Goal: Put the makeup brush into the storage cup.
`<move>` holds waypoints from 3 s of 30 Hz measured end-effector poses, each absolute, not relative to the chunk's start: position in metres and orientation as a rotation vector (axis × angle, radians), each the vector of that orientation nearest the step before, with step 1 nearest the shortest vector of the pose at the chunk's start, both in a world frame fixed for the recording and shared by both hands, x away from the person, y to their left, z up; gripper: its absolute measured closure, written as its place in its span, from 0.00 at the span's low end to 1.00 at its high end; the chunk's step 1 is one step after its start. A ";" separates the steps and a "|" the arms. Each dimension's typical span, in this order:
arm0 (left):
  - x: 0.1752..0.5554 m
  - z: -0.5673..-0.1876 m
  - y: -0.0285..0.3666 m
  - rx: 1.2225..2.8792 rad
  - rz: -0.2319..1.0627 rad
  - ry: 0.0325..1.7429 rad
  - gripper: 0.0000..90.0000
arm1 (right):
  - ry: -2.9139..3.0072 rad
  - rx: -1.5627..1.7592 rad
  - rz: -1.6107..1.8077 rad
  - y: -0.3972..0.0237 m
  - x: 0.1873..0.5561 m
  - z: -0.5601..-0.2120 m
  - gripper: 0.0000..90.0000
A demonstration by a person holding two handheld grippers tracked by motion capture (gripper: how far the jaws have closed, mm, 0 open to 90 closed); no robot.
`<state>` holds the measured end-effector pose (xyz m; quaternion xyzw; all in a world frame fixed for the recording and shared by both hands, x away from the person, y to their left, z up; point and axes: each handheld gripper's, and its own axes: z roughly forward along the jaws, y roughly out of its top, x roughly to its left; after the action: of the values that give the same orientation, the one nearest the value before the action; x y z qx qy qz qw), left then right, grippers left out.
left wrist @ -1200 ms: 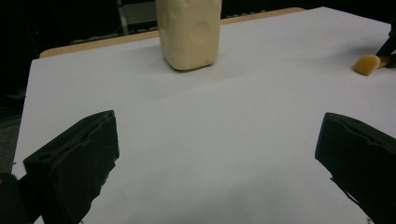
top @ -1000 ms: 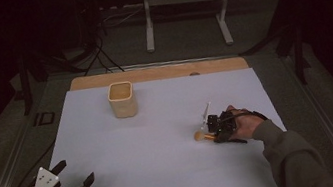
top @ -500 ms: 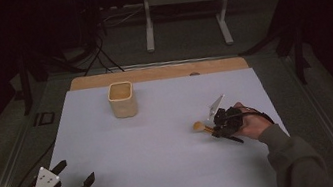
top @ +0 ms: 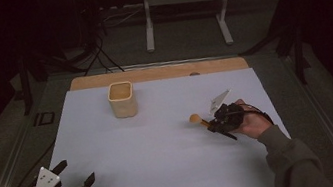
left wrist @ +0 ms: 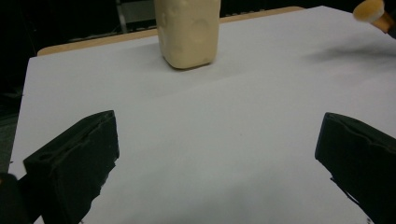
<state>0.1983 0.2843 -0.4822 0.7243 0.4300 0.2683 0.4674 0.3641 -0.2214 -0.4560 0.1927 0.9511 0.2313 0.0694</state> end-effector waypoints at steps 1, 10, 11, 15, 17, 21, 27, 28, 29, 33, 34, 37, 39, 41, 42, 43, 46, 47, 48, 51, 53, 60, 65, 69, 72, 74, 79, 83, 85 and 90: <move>0.198 -0.482 0.284 1.776 0.658 1.054 0.01 | 2.854 0.584 0.715 -0.222 0.364 -0.455 0.83; 0.199 -0.483 0.283 1.782 0.646 1.049 0.01 | 2.785 0.578 0.887 -0.223 0.359 -0.444 0.83; 0.199 -0.483 0.282 1.792 0.641 1.043 0.01 | 2.779 0.580 0.903 -0.223 0.359 -0.443 0.83; 0.199 -0.483 0.279 1.799 0.635 1.033 0.01 | 2.745 0.587 0.988 -0.224 0.357 -0.440 0.83; 0.199 -0.483 0.279 1.798 0.631 1.031 0.01 | 2.733 0.592 1.026 -0.225 0.356 -0.439 0.83; 0.199 -0.482 0.279 1.781 0.604 1.035 0.01 | 2.707 0.581 1.111 -0.226 0.353 -0.438 0.83; 0.200 -0.481 0.280 1.756 0.571 1.028 0.01 | 2.649 0.575 1.238 -0.231 0.348 -0.437 0.83; 0.200 -0.480 0.280 1.752 0.568 1.025 0.01 | 2.645 0.572 1.253 -0.231 0.348 -0.437 0.83; 0.203 -0.478 0.279 1.734 0.558 1.023 0.01 | 2.639 0.569 1.271 -0.232 0.347 -0.436 0.83; 0.206 -0.472 0.274 1.717 0.538 1.004 0.01 | 2.595 0.564 1.345 -0.234 0.343 -0.433 0.83; 0.207 -0.471 0.271 1.715 0.534 1.001 0.01 | 2.586 0.564 1.365 -0.235 0.341 -0.432 0.83; 0.208 -0.469 0.269 1.721 0.529 0.995 0.01 | 2.579 0.562 1.380 -0.235 0.340 -0.431 0.83; 0.211 -0.464 0.264 1.720 0.510 0.971 0.02 | 2.567 0.551 1.391 -0.234 0.337 -0.430 0.83; 0.213 -0.460 0.260 1.712 0.503 0.957 0.02 | 2.560 0.549 1.399 -0.234 0.336 -0.431 0.83; 0.215 -0.457 0.258 1.715 0.500 0.946 0.02 | 2.554 0.554 1.409 -0.234 0.336 -0.431 0.83; 0.216 -0.455 0.256 1.714 0.499 0.940 0.02 | 2.542 0.558 1.425 -0.234 0.335 -0.432 0.83; 0.222 -0.450 0.249 1.707 0.480 0.917 0.02 | 2.519 0.562 1.465 -0.234 0.334 -0.433 0.83; 0.224 -0.449 0.247 1.713 0.478 0.907 0.02 | 2.514 0.563 1.479 -0.234 0.333 -0.434 0.83; 0.226 -0.448 0.244 1.714 0.476 0.900 0.02 | 2.509 0.565 1.493 -0.234 0.332 -0.435 0.83; 0.232 -0.443 0.233 1.721 0.460 0.867 0.02 | 2.510 0.567 1.509 -0.232 0.329 -0.440 0.83; 0.236 -0.441 0.226 1.730 0.450 0.849 0.02 | 2.514 0.567 1.516 -0.232 0.329 -0.441 0.83; 0.247 -0.440 0.201 1.752 0.411 0.797 0.02 | 2.501 0.564 1.556 -0.231 0.326 -0.442 0.83; 0.254 -0.441 0.186 1.761 0.379 0.775 0.02 | 2.490 0.551 1.582 -0.229 0.324 -0.441 0.83; 0.257 -0.440 0.178 1.758 0.357 0.761 0.02 | 2.483 0.538 1.597 -0.227 0.322 -0.439 0.83; 0.259 -0.439 0.172 1.757 0.348 0.743 0.03 | 2.479 0.521 1.614 -0.224 0.320 -0.437 0.83; 0.260 -0.437 0.168 1.751 0.343 0.736 0.04 | 2.474 0.513 1.626 -0.222 0.319 -0.436 0.83; 0.262 -0.433 0.158 1.744 0.341 0.710 0.04 | 2.454 0.491 1.664 -0.218 0.316 -0.432 0.83; 0.263 -0.430 0.150 1.739 0.332 0.690 0.05 | 2.444 0.480 1.688 -0.214 0.315 -0.430 0.83; 0.263 -0.429 0.148 1.738 0.330 0.685 0.05 | 2.445 0.476 1.690 -0.213 0.314 -0.429 0.83; 0.265 -0.426 0.137 1.735 0.321 0.659 0.06 | 2.439 0.453 1.714 -0.208 0.312 -0.426 0.83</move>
<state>0.2653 0.1370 -0.4261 0.7447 0.2827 0.1378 0.5886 0.3116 -0.2085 -0.4265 0.1499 0.8072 0.5674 0.0633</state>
